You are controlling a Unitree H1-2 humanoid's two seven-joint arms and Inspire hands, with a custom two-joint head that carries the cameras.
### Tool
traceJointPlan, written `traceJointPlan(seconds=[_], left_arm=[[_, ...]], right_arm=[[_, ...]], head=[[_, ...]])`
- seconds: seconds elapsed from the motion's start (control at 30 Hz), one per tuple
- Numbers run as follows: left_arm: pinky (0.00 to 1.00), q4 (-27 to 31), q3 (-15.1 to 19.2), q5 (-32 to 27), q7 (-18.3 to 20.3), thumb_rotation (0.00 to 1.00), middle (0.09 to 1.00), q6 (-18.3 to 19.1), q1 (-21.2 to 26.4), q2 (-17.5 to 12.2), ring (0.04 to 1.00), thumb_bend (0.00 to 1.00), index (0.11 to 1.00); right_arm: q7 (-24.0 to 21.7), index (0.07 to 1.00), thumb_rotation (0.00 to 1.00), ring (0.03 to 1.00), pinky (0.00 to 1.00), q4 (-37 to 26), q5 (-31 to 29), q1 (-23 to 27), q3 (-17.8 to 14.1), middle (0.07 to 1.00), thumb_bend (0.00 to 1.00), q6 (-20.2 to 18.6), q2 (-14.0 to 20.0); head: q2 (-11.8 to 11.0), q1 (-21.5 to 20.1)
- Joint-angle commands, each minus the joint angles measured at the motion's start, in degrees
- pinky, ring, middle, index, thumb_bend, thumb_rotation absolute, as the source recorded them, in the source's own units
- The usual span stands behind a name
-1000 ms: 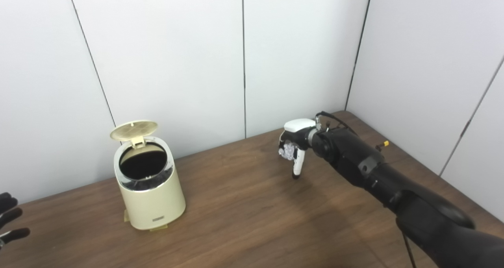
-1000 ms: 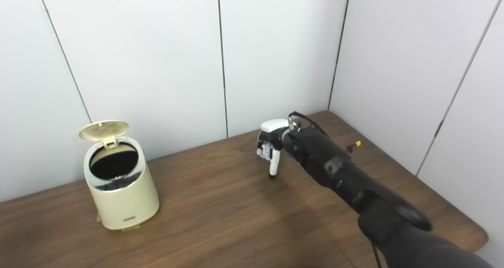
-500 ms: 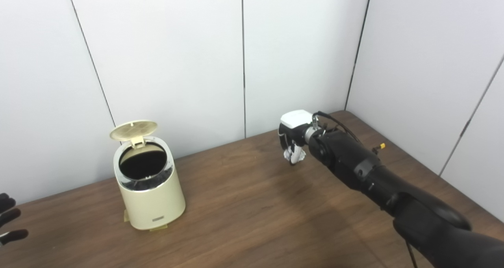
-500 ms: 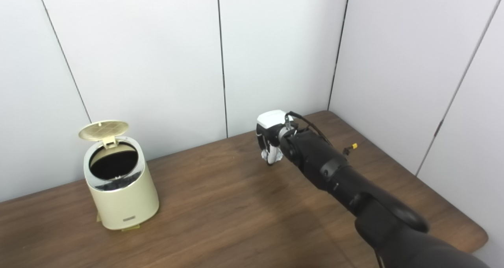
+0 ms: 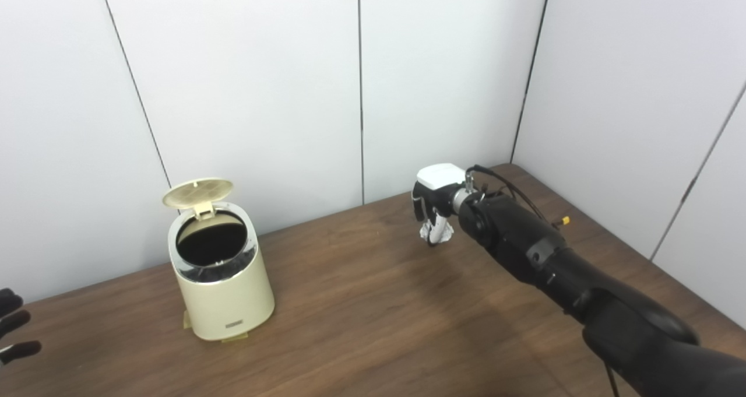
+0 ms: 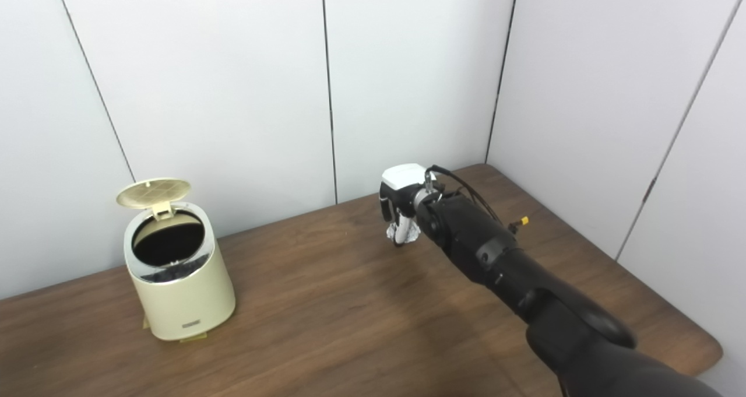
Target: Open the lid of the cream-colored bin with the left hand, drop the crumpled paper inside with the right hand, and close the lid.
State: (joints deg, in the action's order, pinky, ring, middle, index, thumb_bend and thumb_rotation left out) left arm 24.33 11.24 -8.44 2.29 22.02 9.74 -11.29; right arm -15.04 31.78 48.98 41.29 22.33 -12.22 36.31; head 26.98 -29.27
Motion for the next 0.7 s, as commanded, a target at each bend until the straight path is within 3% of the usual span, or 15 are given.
traceJointPlan(seconds=[0.0,0.27,0.4,0.53,0.57,0.67], left_arm=[[0.61,1.54,0.11,-0.02,-0.18,0.86,0.781,-1.04,1.68,-0.73,0.773,0.16,0.756],[0.61,1.39,-0.04,-0.02,-0.04,0.85,0.78,-1.37,1.75,-0.75,0.771,0.16,0.749],[0.61,1.61,0.15,-0.17,-0.28,0.86,0.779,-1.14,1.73,-0.53,0.77,0.16,0.746],[0.61,1.61,0.39,-0.59,-0.17,0.85,0.781,-1.29,1.66,-0.66,0.777,0.17,0.746],[0.61,1.69,0.4,-0.53,-0.2,0.85,0.776,-1.28,1.63,-0.71,0.773,0.18,0.741],[0.61,1.93,0.45,-0.58,-0.21,0.85,0.779,-0.8,1.62,-0.79,0.77,0.18,0.742]], right_arm=[[0.61,0.496,0.0,0.386,0.31,-2.55,0.53,2.62,-0.66,0.428,0.53,0.11,2.21],[-1.79,0.485,0.0,0.411,0.34,-5.54,-0.29,2.63,-1.02,0.462,0.53,1.13,2.74],[-2.85,0.496,0.0,0.321,0.25,-5.97,0.11,2.32,-1.09,0.405,0.53,-0.1,2.35],[-6.61,0.507,0.0,0.376,0.31,-4.77,1.11,2.77,0.89,0.412,0.53,-0.54,2.51],[-7.92,0.498,0.09,0.504,0.42,-4.89,1.18,2.8,1.38,0.563,0.53,-0.27,2.79],[-10.51,0.618,0.12,0.617,0.54,-5.03,0.13,2.62,1.38,0.663,0.85,-0.06,3.11]], head=[[0.01,-0.06],[-0.11,0.0],[-0.09,0.05],[0.01,-0.02],[0.04,-0.05],[0.09,-0.12]])
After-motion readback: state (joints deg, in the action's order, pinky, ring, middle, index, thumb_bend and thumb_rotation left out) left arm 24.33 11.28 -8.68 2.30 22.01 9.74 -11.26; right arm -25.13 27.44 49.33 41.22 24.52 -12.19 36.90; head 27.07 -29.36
